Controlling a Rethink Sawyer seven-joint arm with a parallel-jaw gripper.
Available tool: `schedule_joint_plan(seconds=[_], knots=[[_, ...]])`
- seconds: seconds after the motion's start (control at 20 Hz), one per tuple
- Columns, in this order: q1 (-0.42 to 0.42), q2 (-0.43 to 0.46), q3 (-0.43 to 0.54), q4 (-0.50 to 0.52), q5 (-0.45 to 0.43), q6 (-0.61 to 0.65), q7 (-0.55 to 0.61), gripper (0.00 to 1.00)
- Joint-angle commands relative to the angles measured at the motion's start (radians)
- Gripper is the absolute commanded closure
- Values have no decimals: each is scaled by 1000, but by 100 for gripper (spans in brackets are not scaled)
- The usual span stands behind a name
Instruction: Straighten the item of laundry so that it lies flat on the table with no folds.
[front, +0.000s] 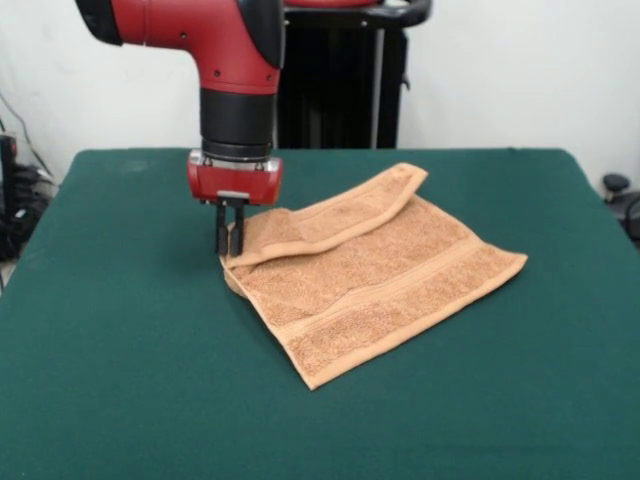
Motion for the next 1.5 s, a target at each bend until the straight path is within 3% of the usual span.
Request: schedule_joint_plan(seconds=[0.05,0.15,0.2,1.1,1.5], knots=[[47,35,25,102,-7,53,70,100],[43,33,31,101,-11,62,61,100],[38,32,36,102,-13,63,57,0],[55,-13,60,114,38,111,72,0],[39,-157,119,189,103,229,38,0]])
